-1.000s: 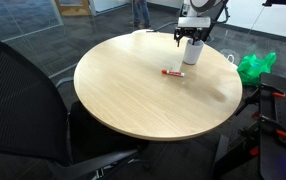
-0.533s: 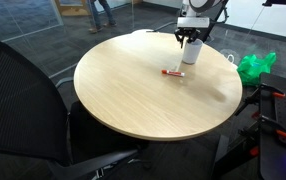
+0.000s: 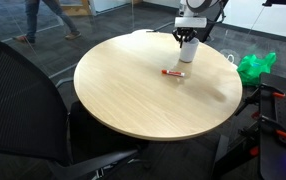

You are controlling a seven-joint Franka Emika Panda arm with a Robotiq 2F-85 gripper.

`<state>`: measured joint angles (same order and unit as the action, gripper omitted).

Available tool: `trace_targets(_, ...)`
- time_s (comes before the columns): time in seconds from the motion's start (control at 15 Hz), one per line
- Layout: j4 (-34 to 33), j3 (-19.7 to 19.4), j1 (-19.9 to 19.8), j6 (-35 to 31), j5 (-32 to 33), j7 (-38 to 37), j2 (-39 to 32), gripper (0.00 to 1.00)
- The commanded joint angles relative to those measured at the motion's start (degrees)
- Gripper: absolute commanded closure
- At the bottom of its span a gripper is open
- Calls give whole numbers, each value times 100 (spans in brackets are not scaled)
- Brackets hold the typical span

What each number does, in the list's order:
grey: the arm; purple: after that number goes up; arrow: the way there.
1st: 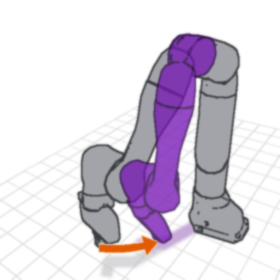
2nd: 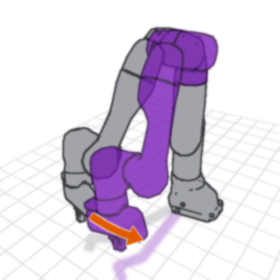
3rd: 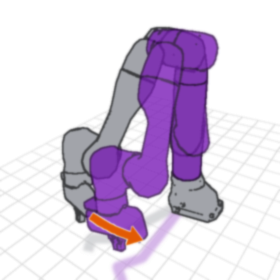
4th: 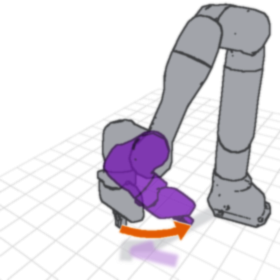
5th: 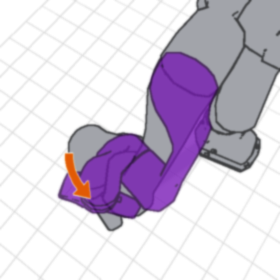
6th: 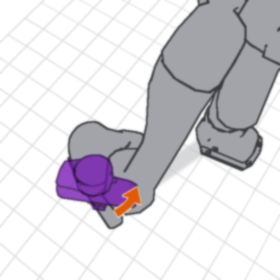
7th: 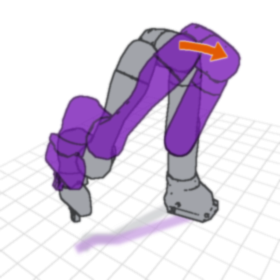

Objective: Move the mug to the left

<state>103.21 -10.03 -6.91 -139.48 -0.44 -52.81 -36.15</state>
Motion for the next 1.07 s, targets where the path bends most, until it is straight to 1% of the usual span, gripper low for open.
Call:
trace_targets(0.0, -487, -46, 115, 227, -136, 195, -251, 97)
trace_targets(0.47, -1353, 26, 290, 671, -112, 296, -694, 97)
trace_targets(1.0, -2120, 141, 591, 998, -29, 567, -1094, 97)
